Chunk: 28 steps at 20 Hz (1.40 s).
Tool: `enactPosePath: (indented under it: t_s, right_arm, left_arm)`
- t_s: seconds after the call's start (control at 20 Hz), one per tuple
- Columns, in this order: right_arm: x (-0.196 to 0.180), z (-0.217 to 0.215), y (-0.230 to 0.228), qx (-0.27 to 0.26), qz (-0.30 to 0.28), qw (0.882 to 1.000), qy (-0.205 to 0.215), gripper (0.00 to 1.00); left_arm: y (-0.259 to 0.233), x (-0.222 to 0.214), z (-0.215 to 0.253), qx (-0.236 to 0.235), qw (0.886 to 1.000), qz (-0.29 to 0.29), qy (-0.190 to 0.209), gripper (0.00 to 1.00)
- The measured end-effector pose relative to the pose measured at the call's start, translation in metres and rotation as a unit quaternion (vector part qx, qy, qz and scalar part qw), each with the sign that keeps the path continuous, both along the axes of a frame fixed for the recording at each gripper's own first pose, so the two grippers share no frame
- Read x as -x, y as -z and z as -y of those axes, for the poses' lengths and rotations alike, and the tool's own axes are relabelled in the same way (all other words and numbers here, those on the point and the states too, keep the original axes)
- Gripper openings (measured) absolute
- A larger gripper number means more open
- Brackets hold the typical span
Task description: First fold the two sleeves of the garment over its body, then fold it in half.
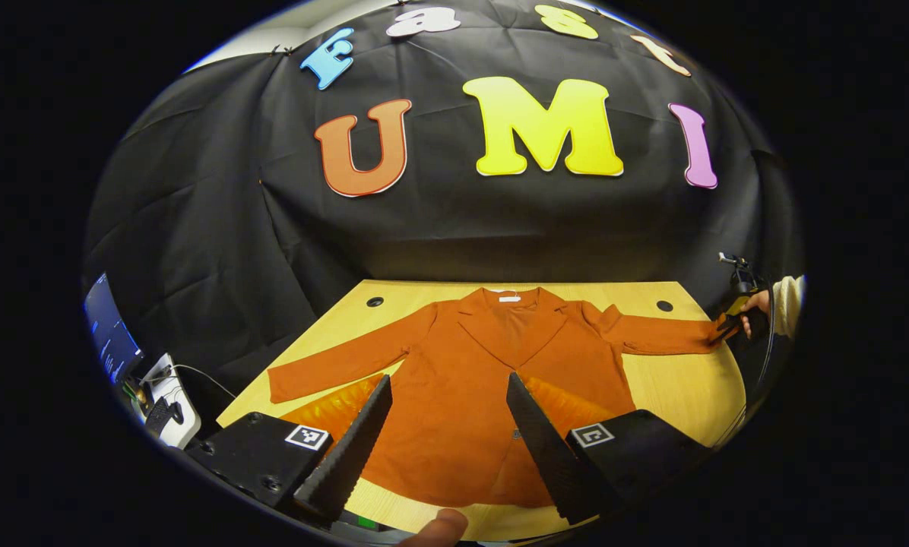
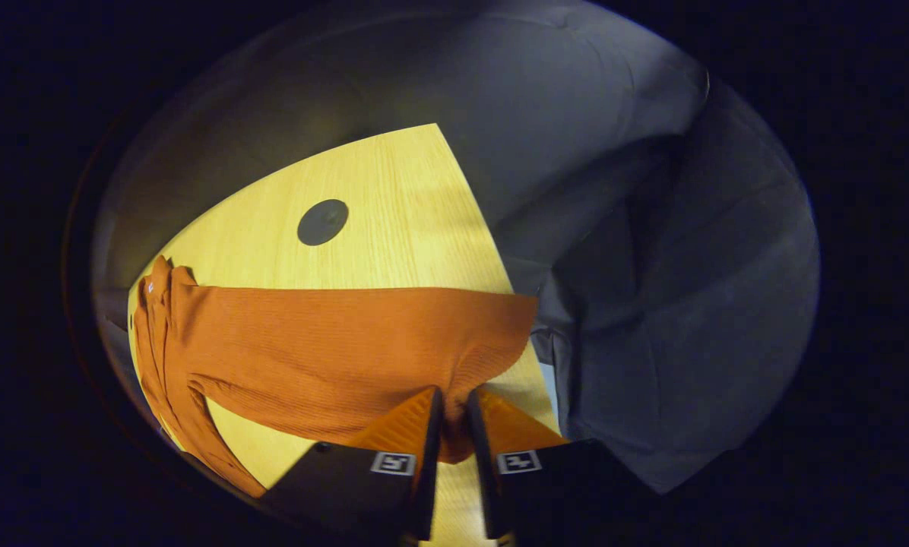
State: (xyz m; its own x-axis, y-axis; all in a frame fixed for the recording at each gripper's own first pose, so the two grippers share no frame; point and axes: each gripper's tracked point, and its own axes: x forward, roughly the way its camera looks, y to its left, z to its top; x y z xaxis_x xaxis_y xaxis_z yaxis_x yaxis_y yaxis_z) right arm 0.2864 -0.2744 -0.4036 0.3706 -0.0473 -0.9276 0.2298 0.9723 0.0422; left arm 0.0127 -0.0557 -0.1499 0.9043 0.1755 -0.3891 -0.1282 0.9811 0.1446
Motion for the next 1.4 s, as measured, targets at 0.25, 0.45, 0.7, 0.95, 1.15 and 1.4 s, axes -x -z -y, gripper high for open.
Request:
enactPosePath:
  t_s: [0.25,0.45,0.7,0.95,1.15,1.4]
  right_arm:
    - [0.004,-0.013,-0.02,0.003,0.004,1.0,-0.009,0.12]
    - [0.004,-0.026,-0.048,0.018,0.026,0.999,-0.023,0.1]
    - [-0.006,-0.081,-0.095,0.023,0.072,0.996,-0.046,0.12]
    - [-0.026,-0.196,-0.144,-0.023,0.123,0.988,-0.09,0.12]
    - [-0.036,-0.284,-0.158,-0.046,0.135,0.982,-0.127,0.12]
    - [-0.036,-0.388,-0.16,-0.049,0.139,0.973,-0.175,0.12]
  left_arm:
    - [-0.006,0.001,-0.01,-0.007,1.0,0.009,0.011,0.99]
    - [-0.01,0.001,-0.025,-0.007,1.0,0.015,0.021,0.99]
    - [-0.015,-0.004,-0.043,0.009,0.999,0.017,0.039,1.0]
    - [-0.014,-0.008,-0.07,0.019,0.999,0.014,0.049,0.99]
    - [-0.02,-0.007,-0.108,0.004,0.999,0.017,0.047,0.99]
    - [-0.017,-0.009,-0.154,0.0,0.999,0.024,0.039,0.99]
